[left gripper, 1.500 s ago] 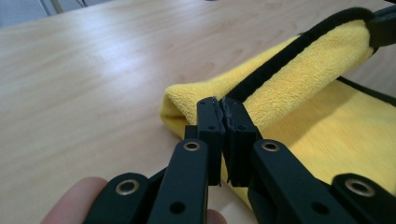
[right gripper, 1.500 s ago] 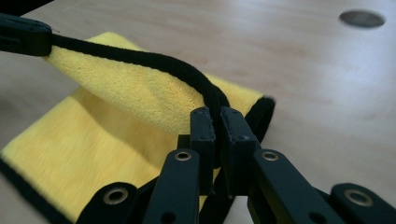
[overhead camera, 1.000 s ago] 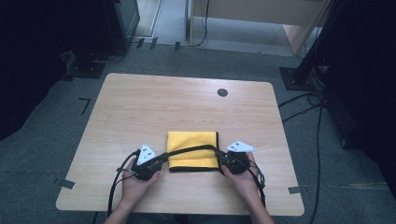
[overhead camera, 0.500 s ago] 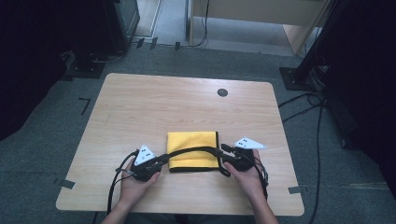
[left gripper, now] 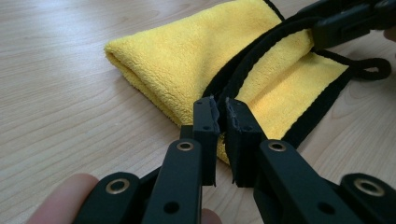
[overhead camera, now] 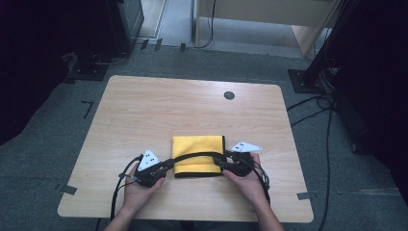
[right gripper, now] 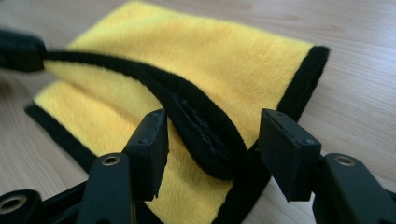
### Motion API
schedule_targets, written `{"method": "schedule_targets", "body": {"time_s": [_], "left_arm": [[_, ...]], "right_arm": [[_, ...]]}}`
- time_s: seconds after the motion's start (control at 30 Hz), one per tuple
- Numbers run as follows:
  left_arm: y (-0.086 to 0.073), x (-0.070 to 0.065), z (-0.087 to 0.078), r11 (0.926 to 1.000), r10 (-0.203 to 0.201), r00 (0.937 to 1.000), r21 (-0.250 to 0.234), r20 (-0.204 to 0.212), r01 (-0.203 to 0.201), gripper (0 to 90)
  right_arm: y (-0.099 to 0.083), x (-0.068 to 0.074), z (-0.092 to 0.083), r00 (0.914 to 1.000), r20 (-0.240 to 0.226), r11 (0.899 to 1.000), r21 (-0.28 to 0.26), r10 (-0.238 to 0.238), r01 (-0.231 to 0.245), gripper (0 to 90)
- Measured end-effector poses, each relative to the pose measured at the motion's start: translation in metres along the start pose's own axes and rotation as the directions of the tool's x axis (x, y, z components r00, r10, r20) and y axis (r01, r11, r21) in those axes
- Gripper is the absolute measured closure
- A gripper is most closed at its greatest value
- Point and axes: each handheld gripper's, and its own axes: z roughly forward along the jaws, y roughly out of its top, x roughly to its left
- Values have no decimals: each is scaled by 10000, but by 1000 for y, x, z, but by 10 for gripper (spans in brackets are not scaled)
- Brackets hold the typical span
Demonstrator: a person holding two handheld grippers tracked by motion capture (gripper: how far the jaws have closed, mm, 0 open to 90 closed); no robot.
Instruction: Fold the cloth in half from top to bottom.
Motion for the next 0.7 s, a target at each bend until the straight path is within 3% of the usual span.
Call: {"method": "schedule_targets", "body": {"time_s": [0.03,0.07,0.1,0.13,0.2,0.3,0.4,0.5,0.57,0.63,0.7], "left_arm": [[0,0,0,10000,-16,10000,-3,12,16,837],[0,0,-1,10000,-21,10000,-10,31,21,838],[0,0,-1,10000,-21,10000,-10,31,21,840],[1,0,-2,10000,-19,10000,-76,65,20,845],[3,-1,-4,9999,-17,9999,-165,129,19,847],[5,-3,-6,9995,117,9995,-282,281,-109,850],[8,-9,-10,9974,663,9967,-306,464,-649,853],[4,-11,-7,9943,1038,9933,193,505,-1049,853],[1,-12,-3,9906,1150,9905,653,749,-1199,845],[-1,-10,-4,9927,1002,9900,567,993,-1061,795],[1,-5,-8,9980,550,9898,228,1318,-585,749]], "right_arm": [[-2,3,1,9979,101,9978,161,-643,641,530],[-2,5,1,9960,126,9961,130,-879,877,613],[-2,5,1,9960,126,9961,130,-879,877,613],[-2,8,-3,9919,158,9921,28,-1258,1258,763],[-1,8,-7,9899,109,9899,-87,-1416,1417,800],[-1,6,-11,9876,101,9875,-192,-1565,1567,804],[-2,3,-19,9852,-103,9850,-222,-1711,1709,786],[-5,1,-20,9805,-171,9805,127,-1957,1959,758],[-10,-2,-16,9778,-347,9753,727,-2066,2087,695],[-14,-6,-16,9793,-753,9780,778,-1878,1935,602],[-14,-12,-22,9815,-1166,9842,727,-1521,1612,512]]}}
